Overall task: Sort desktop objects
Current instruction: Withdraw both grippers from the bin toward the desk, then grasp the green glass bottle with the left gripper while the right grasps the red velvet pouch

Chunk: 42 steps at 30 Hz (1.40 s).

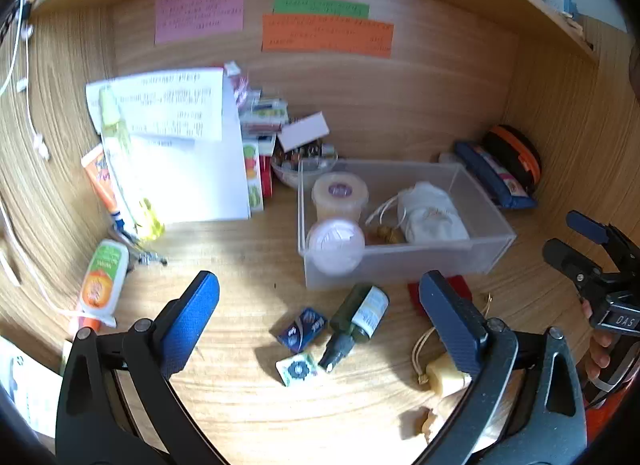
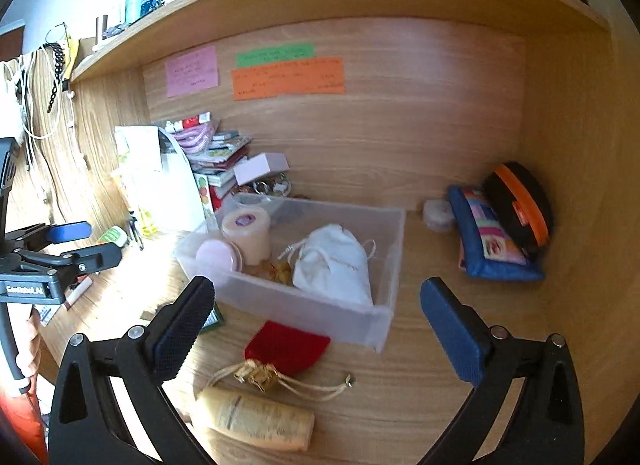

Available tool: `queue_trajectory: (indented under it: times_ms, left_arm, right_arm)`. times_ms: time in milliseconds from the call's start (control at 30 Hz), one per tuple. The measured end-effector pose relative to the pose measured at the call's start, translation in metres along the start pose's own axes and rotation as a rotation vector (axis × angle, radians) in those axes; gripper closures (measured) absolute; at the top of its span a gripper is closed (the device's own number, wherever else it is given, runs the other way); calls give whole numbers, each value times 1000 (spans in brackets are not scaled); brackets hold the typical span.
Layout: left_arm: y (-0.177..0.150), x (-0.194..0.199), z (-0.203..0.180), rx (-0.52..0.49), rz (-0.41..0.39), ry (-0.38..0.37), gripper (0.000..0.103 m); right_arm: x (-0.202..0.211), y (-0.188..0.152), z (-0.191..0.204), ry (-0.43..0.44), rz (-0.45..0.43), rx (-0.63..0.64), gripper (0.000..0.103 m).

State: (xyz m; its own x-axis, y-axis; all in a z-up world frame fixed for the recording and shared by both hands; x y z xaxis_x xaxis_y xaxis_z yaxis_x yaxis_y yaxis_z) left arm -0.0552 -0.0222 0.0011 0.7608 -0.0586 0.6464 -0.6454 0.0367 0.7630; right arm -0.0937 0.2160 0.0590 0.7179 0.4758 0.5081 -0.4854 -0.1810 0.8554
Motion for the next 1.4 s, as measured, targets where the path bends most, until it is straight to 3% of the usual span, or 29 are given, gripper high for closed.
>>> queue_trajectory:
  times_ms: [267, 533, 733, 967, 1067, 1133, 1200, 1267, 1400]
  left_arm:
    - [-27, -38, -4, 10, 109, -39, 2]
    - [-43, -69, -24, -73, 173, -58, 2]
    - [-49, -91, -29, -88, 221, -71, 2]
    - [-44, -100, -37, -130, 222, -106, 2]
    - [-42, -103, -40, -147, 220, -120, 2]
    - [-40, -106, -41, -162, 221, -124, 2]
    - [-39, -108, -43, -173, 220, -127, 6]
    - [-40, -112, -44, -183, 234, -138, 20]
    - [-45, -120, -45, -190, 266, -151, 28]
  right_arm:
    - [-18, -31, -13, -7, 93, -39, 0]
    - [-56, -69, -3, 104, 261, -37, 2]
    - [-74, -78, 6, 114, 335, 13, 2]
    - [-92, -79, 16, 97, 376, 93, 3]
    - [-99, -79, 20, 98, 386, 118, 6]
    - [-103, -81, 22, 107, 401, 126, 16]
    - [-107, -84, 24, 106, 411, 142, 23]
    - [-109, -86, 27, 92, 401, 166, 24]
    - [-107, -89, 33, 90, 387, 194, 30]
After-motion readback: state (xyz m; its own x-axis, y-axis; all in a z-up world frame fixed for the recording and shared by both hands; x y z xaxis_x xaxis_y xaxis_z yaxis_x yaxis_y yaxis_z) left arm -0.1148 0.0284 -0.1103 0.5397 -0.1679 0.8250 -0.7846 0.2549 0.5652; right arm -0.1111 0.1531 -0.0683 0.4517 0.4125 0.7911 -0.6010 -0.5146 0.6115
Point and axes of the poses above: each gripper's, at about its wrist camera, not at the fingertips, and x roughly against the way its jaws point, z to its left, y to its top, the point moved 5 cm from there along -x, roughly the way its jaws point, and after that the axes turned 4 degrees about -x, right-handed, at the moved point
